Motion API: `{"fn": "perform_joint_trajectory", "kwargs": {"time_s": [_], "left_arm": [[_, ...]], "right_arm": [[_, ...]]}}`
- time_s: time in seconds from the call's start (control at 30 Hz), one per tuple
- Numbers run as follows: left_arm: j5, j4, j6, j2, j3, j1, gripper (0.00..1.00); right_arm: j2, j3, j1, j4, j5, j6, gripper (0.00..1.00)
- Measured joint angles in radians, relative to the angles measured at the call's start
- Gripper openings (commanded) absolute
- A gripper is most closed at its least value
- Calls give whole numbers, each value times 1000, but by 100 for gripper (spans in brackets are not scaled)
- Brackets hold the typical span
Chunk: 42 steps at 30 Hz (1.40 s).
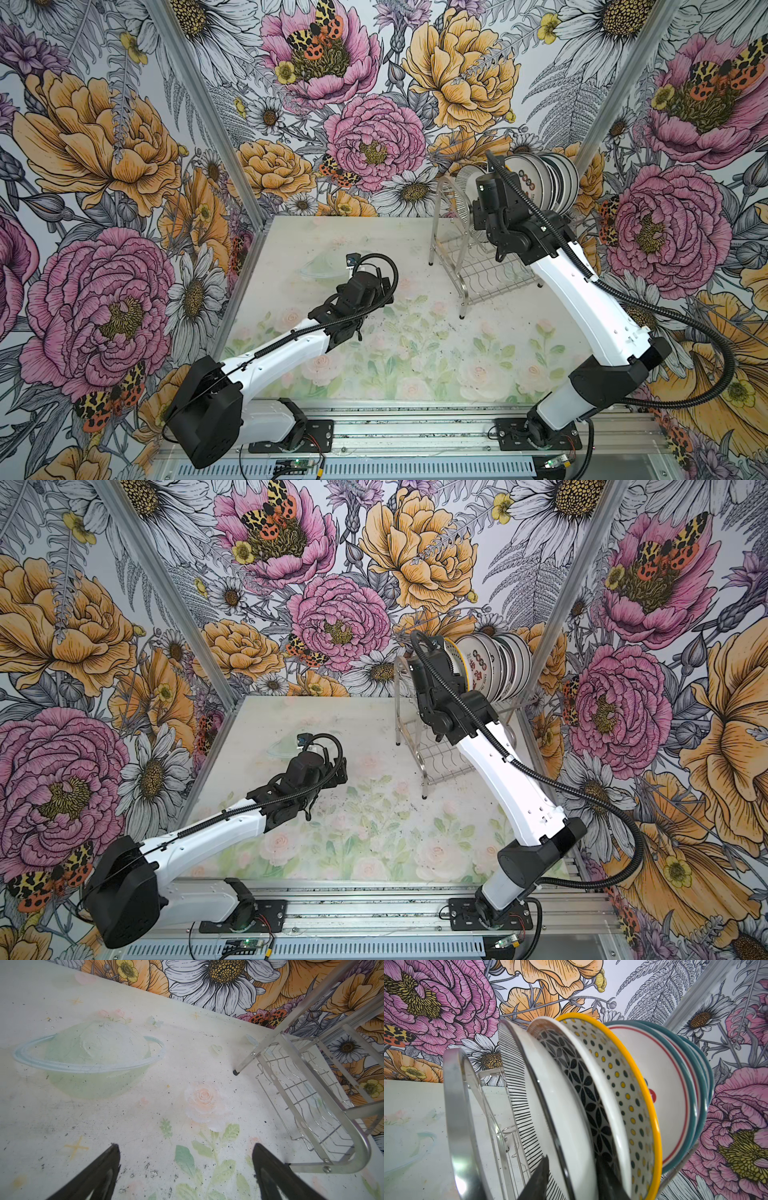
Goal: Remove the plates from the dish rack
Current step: 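Lower the open right gripper over the rim of the nearest striped plate, then close the right gripper on the striped plate rim and lift it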
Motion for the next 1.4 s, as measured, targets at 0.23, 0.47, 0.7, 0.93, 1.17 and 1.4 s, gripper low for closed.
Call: {"fn": "perform_joint_trajectory", "kwargs": {"time_s": [0.23,0.47,0.7,0.93,1.17,1.4], "left_arm": [[-1,-19,-18,-55,0,1,99],[-2,-34,-26,-110,-14,7,99],[-28,-92,-69,-136,-16,21,99],[-34,-106,-108,-214,-47,43,99],[-32,-105,-127,-219,-55,47,99],[-18,-105,-148,-218,-61,51,99]], "right_arm": [[12,0,0,0,34,-3,32],[12,-1,3,0,58,-6,21],[19,-2,4,-1,93,-14,16],[31,-2,4,-5,145,-32,5],[32,-2,6,-3,152,-38,0],[34,-2,16,10,174,-63,0]]}}
